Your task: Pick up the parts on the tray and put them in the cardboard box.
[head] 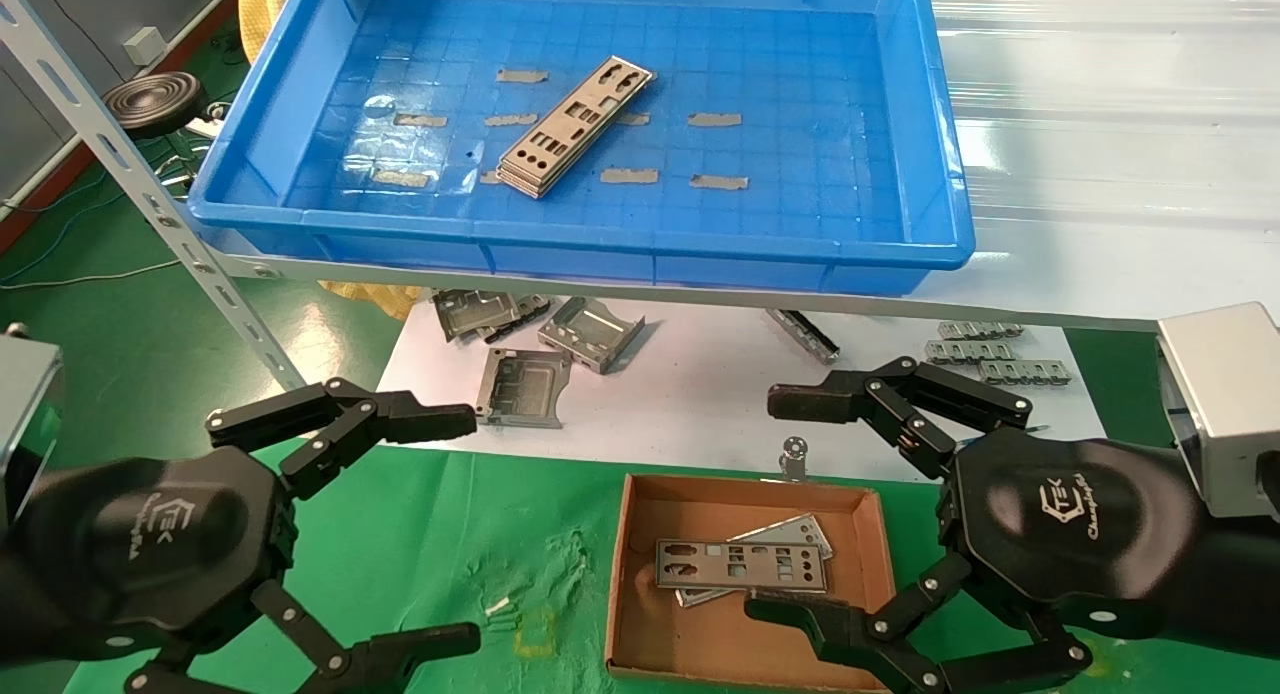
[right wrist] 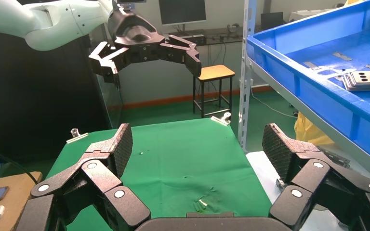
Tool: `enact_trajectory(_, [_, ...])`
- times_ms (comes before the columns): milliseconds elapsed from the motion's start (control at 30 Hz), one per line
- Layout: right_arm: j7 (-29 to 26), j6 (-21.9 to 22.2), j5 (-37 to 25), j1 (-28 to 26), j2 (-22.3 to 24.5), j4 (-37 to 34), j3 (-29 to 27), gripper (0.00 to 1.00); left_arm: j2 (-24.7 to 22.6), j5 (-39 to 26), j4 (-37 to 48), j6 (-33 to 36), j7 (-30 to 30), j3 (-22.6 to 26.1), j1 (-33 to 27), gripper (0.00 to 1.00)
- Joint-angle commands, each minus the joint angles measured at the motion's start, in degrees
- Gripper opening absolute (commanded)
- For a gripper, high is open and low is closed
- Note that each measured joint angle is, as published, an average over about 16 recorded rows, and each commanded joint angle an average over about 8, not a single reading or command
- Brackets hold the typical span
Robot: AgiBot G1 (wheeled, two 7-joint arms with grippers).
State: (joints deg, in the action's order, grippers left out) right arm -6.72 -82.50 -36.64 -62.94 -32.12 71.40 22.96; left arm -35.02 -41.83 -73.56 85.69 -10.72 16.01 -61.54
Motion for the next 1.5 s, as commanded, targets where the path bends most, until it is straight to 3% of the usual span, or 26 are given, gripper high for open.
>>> enact_trajectory(33, [0.0,0.0,0.0,0.0,0.0,0.0,0.0,1.00,0.0,0.0,0.0,0.0,0.0,0.0,0.0,1.00])
enact_trajectory(1500, [0.0,0.0,0.0,0.0,0.0,0.0,0.0,1.00,-0.1,-0.1,0.2,0.0,0.1,0.1,-0.1,1.00])
